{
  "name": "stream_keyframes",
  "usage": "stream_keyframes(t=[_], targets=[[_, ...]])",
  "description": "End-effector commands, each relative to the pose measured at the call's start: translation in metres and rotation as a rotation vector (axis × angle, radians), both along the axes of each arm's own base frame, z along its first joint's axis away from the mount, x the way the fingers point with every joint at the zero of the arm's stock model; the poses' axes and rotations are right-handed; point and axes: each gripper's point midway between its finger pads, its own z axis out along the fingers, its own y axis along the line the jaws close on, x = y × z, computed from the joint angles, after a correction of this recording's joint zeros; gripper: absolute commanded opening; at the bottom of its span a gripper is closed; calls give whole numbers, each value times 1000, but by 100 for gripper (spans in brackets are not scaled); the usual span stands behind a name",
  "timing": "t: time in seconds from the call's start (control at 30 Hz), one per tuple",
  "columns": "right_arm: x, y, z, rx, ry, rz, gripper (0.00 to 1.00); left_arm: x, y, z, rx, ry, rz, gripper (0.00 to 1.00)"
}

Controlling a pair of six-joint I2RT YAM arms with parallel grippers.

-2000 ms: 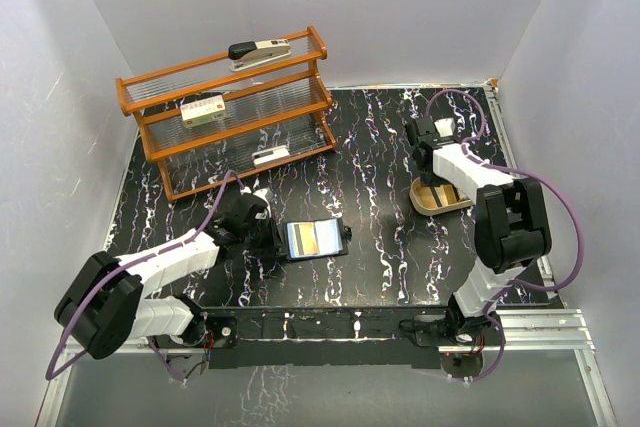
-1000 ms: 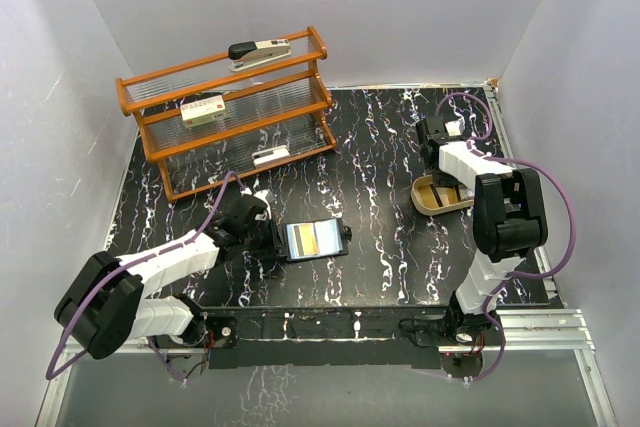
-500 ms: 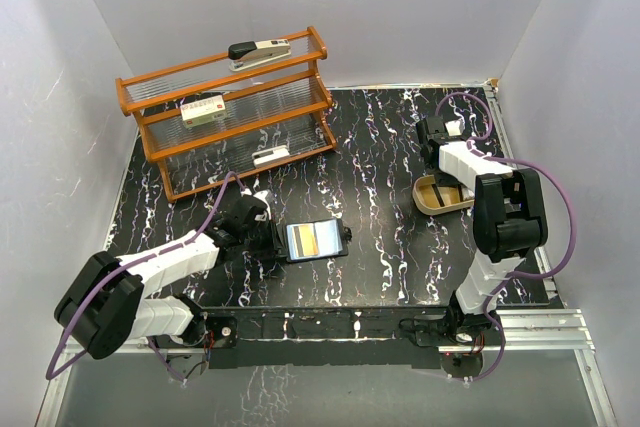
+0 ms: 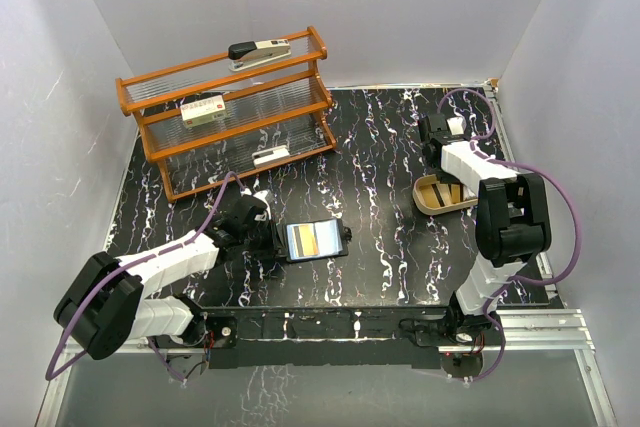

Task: Put the credit cards into the card holder
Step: Pick up the credit card from the storage box.

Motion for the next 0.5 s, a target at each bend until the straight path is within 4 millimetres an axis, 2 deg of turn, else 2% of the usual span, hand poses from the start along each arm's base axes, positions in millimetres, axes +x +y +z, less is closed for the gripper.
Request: stream_keyframes(t=[0.0,0.1,0.3,0.47], targets=[[17,-4,35,-12,-120,-15,15,-3,0,4,-14,-3,-8,0],[17,-3,37,-5,-124,-10,8,-3,0,5,-14,-3,-8,0],[18,10,41,71,-140,17,1,-3,0,6,-15,-4,-5,0],[20,29,50,169,-171,60,0,-3,0,4,-9,2,2,0]])
